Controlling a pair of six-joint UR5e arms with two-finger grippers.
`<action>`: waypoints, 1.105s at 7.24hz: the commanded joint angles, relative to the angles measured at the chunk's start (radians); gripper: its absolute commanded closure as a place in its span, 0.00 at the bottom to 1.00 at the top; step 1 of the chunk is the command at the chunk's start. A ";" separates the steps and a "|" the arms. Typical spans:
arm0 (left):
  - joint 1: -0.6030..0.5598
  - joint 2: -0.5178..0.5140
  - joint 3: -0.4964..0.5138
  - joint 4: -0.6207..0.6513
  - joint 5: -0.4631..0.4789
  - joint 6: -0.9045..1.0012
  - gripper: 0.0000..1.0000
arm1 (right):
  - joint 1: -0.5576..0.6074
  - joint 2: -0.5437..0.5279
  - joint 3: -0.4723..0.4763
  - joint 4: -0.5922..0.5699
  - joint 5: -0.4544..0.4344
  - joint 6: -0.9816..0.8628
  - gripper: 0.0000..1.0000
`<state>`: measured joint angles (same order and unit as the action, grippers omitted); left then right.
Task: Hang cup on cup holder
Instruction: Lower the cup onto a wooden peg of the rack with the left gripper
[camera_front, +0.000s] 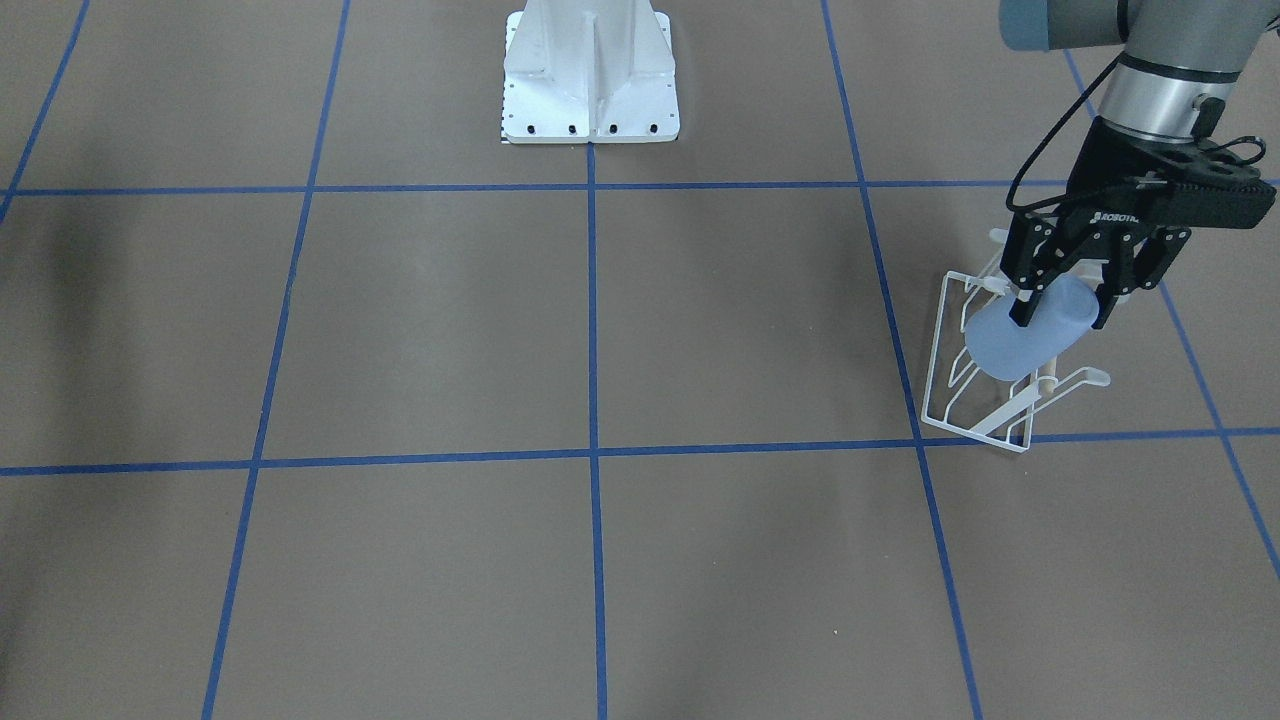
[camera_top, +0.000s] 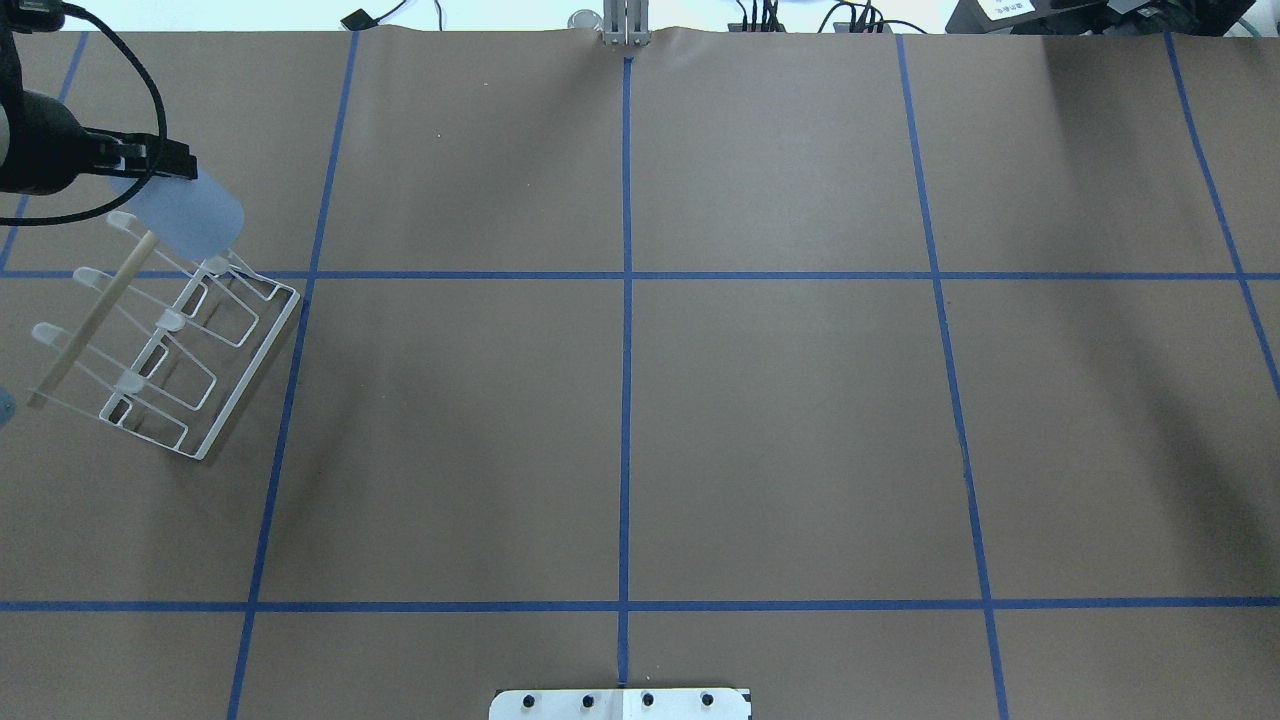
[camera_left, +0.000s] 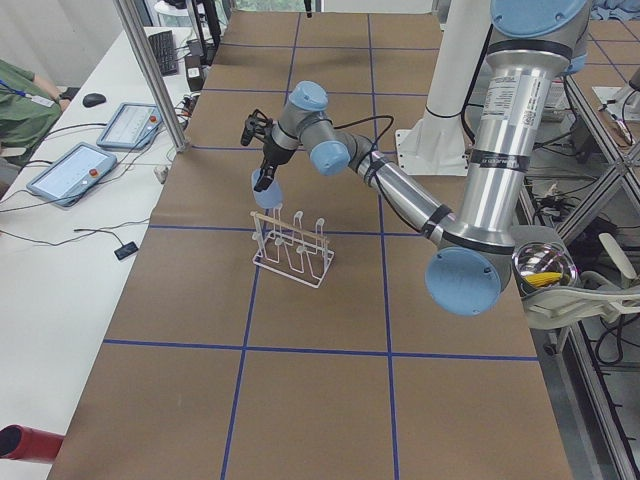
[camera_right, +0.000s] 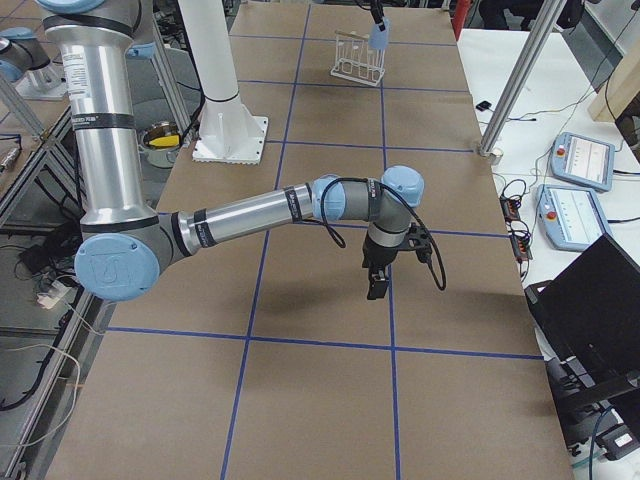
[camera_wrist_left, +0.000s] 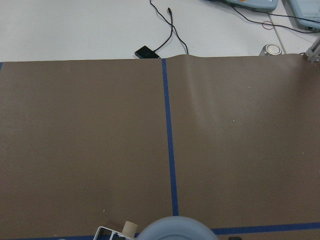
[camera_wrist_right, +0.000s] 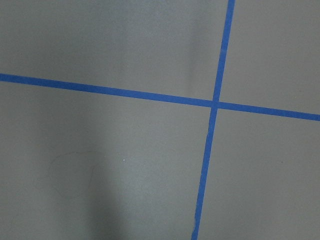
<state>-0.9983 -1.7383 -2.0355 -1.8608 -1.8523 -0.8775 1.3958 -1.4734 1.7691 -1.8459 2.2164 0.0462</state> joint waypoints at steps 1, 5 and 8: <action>0.012 0.013 0.000 0.002 0.001 0.014 1.00 | 0.000 0.001 0.001 -0.003 0.012 0.003 0.00; 0.038 0.022 0.001 0.002 0.001 0.014 1.00 | 0.000 0.001 -0.002 -0.004 0.012 0.003 0.00; 0.059 0.042 0.005 0.002 0.007 0.014 1.00 | 0.000 0.002 -0.004 -0.004 0.028 0.003 0.00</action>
<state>-0.9470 -1.7044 -2.0326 -1.8592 -1.8482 -0.8636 1.3959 -1.4716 1.7662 -1.8504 2.2373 0.0491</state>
